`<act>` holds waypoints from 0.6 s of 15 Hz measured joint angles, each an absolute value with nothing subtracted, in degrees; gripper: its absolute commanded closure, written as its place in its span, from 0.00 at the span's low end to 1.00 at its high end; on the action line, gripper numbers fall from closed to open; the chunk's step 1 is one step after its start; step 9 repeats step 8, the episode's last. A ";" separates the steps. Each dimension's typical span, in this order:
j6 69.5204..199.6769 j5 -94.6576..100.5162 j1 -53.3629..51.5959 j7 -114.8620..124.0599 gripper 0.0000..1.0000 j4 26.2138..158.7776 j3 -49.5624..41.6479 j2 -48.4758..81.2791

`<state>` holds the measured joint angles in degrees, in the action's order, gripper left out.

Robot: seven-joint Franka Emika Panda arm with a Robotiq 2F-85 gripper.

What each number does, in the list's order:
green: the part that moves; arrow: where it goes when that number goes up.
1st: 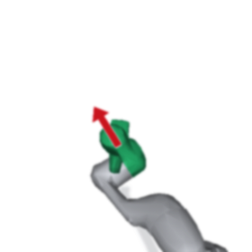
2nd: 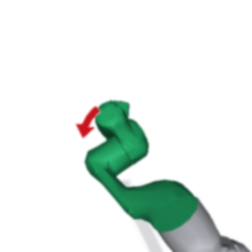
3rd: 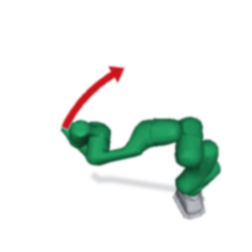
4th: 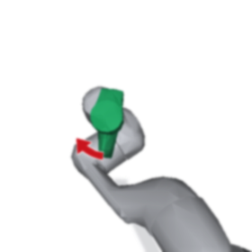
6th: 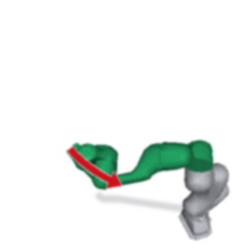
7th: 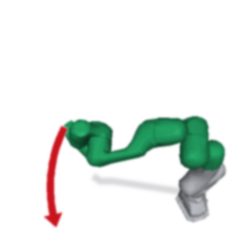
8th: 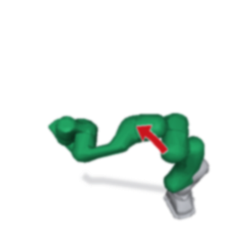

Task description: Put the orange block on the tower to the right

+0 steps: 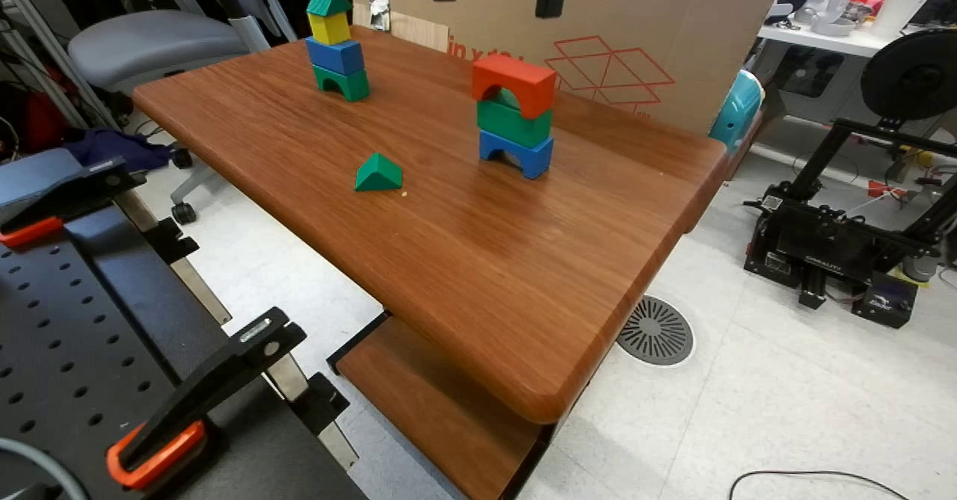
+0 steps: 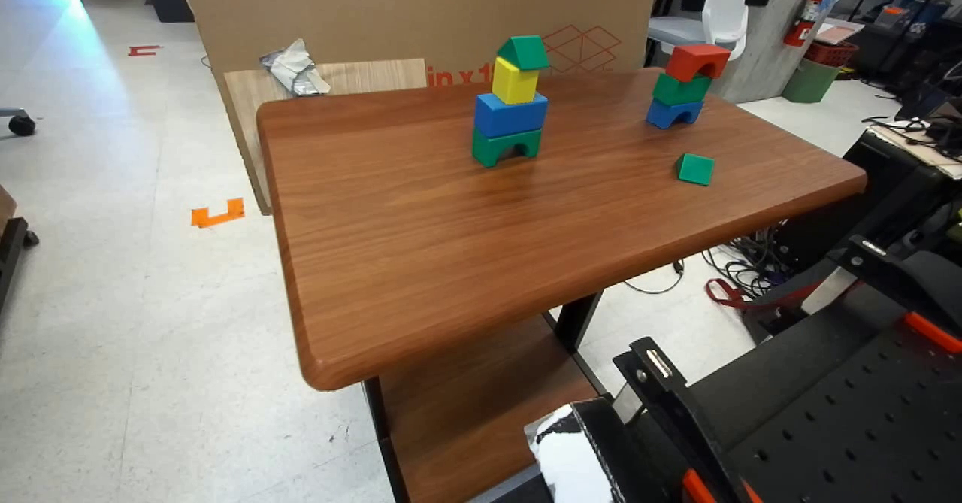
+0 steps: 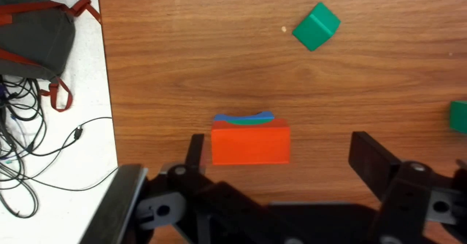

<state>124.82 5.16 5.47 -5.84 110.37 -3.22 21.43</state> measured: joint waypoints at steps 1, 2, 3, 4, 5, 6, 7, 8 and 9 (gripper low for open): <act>124.82 4.28 5.46 -5.84 0.00 112.29 -3.18 19.04; 124.81 3.41 5.45 -5.75 0.00 114.28 -3.17 16.61; 124.29 2.86 5.45 -5.74 0.00 116.18 -3.17 14.31; 123.49 2.76 5.45 -5.74 0.00 117.69 -3.17 12.41; 123.19 2.75 5.45 -5.74 0.00 118.81 -3.17 11.04; 123.15 2.75 5.45 -5.74 0.00 119.53 -3.17 10.29; 123.15 2.75 5.45 -5.74 0.00 119.88 -3.17 10.05; 123.15 2.75 5.45 -5.74 0.00 120.03 -3.17 10.06; 123.15 2.75 5.45 -5.74 0.00 120.03 -3.17 10.06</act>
